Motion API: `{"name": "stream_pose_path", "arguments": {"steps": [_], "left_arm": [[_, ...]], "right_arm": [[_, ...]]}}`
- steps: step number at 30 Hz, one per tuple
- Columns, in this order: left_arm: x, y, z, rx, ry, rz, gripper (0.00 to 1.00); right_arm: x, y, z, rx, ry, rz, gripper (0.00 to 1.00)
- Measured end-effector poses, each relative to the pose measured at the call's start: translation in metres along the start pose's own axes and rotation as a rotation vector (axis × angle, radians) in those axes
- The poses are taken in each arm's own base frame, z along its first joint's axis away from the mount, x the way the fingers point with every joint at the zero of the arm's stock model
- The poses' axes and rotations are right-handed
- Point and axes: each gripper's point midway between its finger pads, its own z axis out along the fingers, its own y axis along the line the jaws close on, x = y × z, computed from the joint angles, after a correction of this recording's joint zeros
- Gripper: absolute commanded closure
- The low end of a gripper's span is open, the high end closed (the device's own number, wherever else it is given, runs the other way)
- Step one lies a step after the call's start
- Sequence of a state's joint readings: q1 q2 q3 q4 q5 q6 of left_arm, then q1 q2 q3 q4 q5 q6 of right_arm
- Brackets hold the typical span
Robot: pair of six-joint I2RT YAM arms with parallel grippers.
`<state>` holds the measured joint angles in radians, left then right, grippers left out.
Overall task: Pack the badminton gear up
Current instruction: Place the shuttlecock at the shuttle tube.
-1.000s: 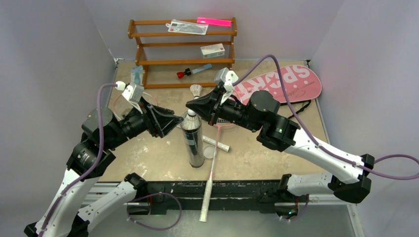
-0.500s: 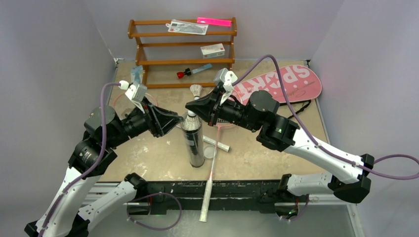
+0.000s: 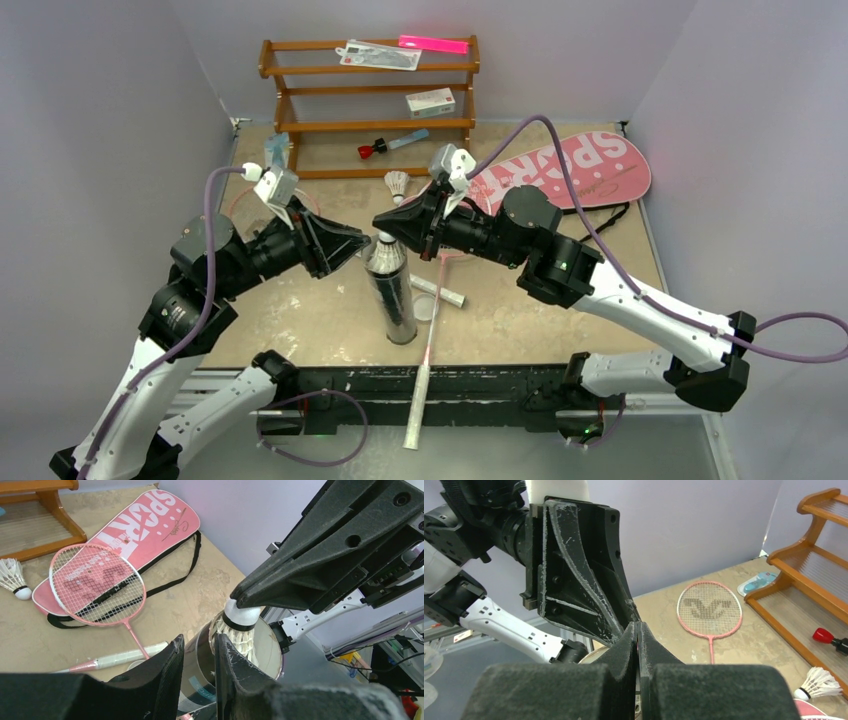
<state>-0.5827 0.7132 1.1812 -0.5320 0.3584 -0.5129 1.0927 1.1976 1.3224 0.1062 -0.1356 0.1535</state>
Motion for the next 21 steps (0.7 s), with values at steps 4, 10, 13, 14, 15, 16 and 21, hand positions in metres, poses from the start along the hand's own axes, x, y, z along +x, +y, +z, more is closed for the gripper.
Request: {"name": "stream_pose_path", "arguments": {"steps": [4, 10, 13, 14, 15, 16, 21], "left_arm": [[0.0, 0.0, 0.0, 0.0, 0.0, 0.0, 0.74], [0.0, 0.0, 0.002, 0.0, 0.001, 0.0, 0.74], [0.0, 0.001, 0.003, 0.0, 0.002, -0.001, 0.74], [0.0, 0.001, 0.004, 0.001, 0.002, -0.001, 0.74], [0.0, 0.001, 0.004, 0.001, 0.002, -0.001, 0.74], [-0.001, 0.001, 0.005, 0.001, 0.003, -0.001, 0.74], [-0.001, 0.001, 0.008, 0.007, 0.006, -0.001, 0.74]], "right_arm": [[0.001, 0.004, 0.0, -0.025, 0.004, 0.0, 1.0], [0.003, 0.009, -0.001, -0.05, 0.011, 0.0, 1.0], [0.004, 0.012, -0.002, -0.067, 0.015, 0.0, 1.0], [0.005, 0.012, -0.003, -0.07, 0.016, 0.0, 1.0], [0.005, 0.013, -0.004, -0.075, 0.018, 0.0, 1.0], [0.008, 0.014, -0.005, -0.081, 0.025, 0.001, 1.0], [0.026, 0.012, -0.007, -0.077, 0.073, 0.008, 1.0]]}}
